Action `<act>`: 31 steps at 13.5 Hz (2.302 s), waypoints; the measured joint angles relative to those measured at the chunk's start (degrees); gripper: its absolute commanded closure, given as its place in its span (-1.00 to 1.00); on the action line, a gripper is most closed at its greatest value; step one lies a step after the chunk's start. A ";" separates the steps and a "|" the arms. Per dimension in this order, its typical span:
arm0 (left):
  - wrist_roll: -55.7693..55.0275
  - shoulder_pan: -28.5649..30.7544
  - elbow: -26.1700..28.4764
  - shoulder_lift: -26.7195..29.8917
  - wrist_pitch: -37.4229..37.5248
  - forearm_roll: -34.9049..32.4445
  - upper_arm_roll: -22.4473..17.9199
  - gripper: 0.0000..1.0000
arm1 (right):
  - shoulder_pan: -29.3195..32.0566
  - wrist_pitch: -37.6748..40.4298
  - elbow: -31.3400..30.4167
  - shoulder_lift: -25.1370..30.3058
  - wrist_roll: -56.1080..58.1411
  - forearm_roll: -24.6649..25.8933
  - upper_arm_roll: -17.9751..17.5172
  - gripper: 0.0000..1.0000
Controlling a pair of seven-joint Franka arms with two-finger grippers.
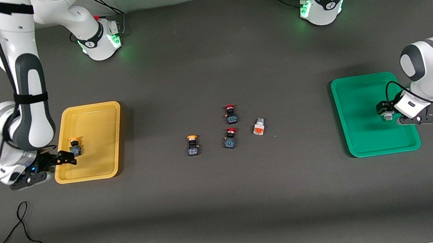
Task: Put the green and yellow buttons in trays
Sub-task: 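Open both grippers over the trays and move back toward the buttons, then grasp the orange-topped button and other yellow-capped button with both grippers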
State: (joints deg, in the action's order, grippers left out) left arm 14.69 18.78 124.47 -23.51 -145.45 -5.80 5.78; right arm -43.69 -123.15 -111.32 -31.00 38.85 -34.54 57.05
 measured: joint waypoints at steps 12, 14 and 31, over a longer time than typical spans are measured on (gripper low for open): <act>-29.42 -23.33 -30.66 2.54 41.59 9.35 4.40 -0.77 | -12.45 13.64 21.56 -2.06 -47.42 9.53 -14.02 -0.99; -38.51 -29.95 -32.43 -0.96 37.79 9.36 4.51 -0.77 | -12.62 11.54 23.81 -4.20 -56.48 9.53 -20.09 -0.99; -41.29 -44.65 -21.46 -15.51 6.76 -3.22 4.22 0.27 | -15.63 -11.78 16.75 -15.16 -65.89 9.77 -27.73 0.12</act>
State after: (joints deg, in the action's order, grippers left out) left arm -26.59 -25.87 103.01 -39.03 -138.70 -9.02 10.00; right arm -59.32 -134.93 -94.57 -46.16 -27.04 -24.77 29.32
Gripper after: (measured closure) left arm 0.097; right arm 0.374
